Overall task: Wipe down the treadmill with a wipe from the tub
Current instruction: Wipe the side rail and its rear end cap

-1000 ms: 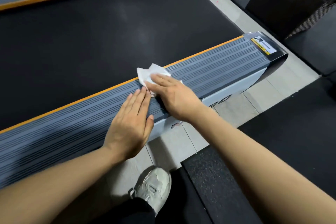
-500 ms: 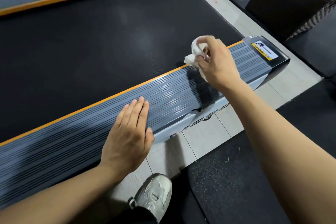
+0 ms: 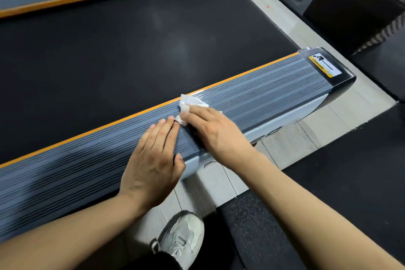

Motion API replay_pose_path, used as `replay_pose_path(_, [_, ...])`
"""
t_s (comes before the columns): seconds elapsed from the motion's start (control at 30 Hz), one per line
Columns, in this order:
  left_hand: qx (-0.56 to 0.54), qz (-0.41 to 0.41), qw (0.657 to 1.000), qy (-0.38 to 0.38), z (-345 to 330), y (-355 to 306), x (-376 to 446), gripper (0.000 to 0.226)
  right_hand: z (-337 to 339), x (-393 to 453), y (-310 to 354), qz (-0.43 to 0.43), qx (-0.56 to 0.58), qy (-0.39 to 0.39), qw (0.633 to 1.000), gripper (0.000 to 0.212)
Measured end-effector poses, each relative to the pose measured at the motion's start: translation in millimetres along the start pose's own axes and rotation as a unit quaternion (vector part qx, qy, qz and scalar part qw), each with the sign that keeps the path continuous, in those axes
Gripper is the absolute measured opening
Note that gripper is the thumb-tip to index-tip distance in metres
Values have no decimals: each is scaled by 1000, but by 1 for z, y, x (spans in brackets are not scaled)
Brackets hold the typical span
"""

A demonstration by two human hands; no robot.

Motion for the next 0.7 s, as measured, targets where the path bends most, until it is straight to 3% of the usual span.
replay_pose_path(0.1, [-28,4,1000,-8,0,2,2,69,18,18,-31,-6,-7,-6,1000,30])
replay_pose_path(0.17, [-36,10,999,-12,0,2,3,67,46,34,-78,-100,-58,-62,991,20])
replay_pose_path(0.23, [-43,15,999,-20,0,1,6,65,70,38,-126,-251,-93,-112,957,25])
replay_pose_path(0.3, [-51,15,998,-30,0,-1,12,63,68,41,-135,-298,-96,-137,940,31])
replay_pose_path(0.37, [-55,5,998,-42,-1,-3,20,62,45,41,-103,-239,-62,-103,963,32])
replay_pose_path(0.43, [-57,-13,997,-49,-3,-7,29,61,21,35,-62,-121,-20,-43,991,32])
replay_pose_path(0.53, [-46,-64,996,-41,-8,-13,44,61,30,34,-61,-32,-18,3,999,30])
replay_pose_path(0.63, [-26,-112,993,-16,-14,-15,61,62,79,43,-135,-162,-82,-85,980,17])
replay_pose_path(0.7, [-33,-111,993,-7,-17,-15,69,63,113,39,-187,-302,-84,-122,942,27])
Point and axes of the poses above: each hand's wrist, its own x-axis towards the middle knuckle, its own z-axis out of the back of the hand, y = z × x, the point moved 2 cm from there along x, towards the middle knuckle, and after that the axes turned 15 degrees about -z, right-handed, at the moved point
